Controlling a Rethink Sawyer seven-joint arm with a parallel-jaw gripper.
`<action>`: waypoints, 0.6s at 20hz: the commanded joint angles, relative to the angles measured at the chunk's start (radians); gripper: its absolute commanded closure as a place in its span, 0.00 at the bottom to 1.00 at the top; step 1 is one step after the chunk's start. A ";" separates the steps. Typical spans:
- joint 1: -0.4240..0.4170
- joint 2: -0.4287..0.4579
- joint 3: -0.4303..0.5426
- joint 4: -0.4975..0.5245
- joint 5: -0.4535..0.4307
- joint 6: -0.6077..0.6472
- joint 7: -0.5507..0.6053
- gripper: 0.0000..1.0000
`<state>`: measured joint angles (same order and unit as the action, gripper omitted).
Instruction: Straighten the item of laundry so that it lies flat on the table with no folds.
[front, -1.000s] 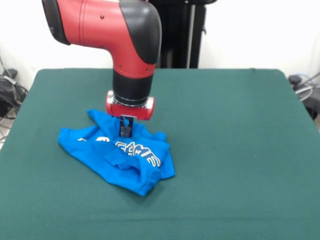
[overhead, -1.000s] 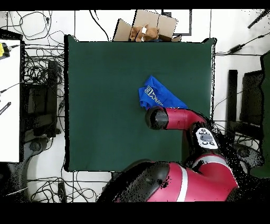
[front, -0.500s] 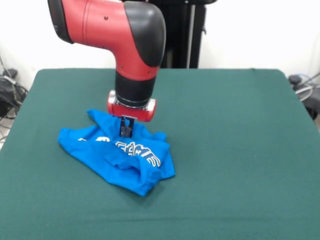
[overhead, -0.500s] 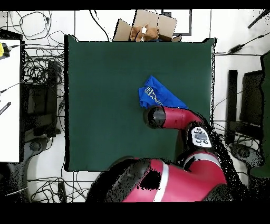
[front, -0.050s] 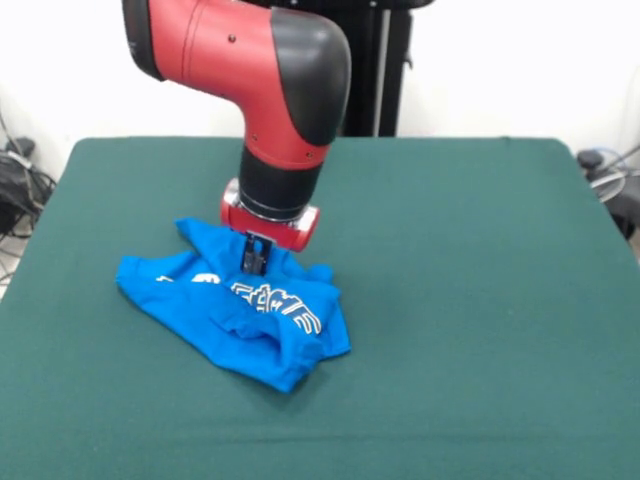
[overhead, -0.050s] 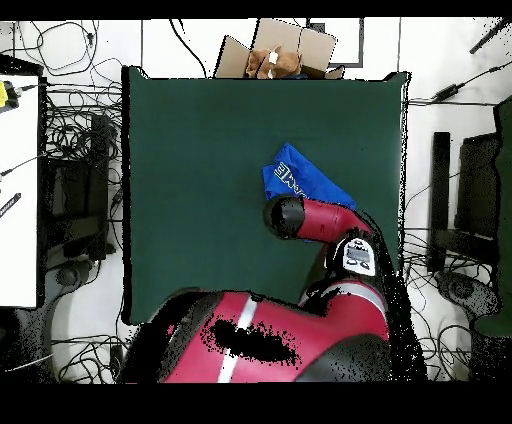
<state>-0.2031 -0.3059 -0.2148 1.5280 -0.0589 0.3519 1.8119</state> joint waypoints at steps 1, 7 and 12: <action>0.125 0.241 0.134 -0.084 0.168 -0.191 0.350 1.00; 0.141 0.251 0.134 -0.098 0.218 -0.178 0.333 1.00; 0.164 0.258 0.126 -0.104 0.278 -0.173 0.346 1.00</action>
<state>-0.1126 -0.2560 -0.3169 1.5094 0.0749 0.3520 1.8396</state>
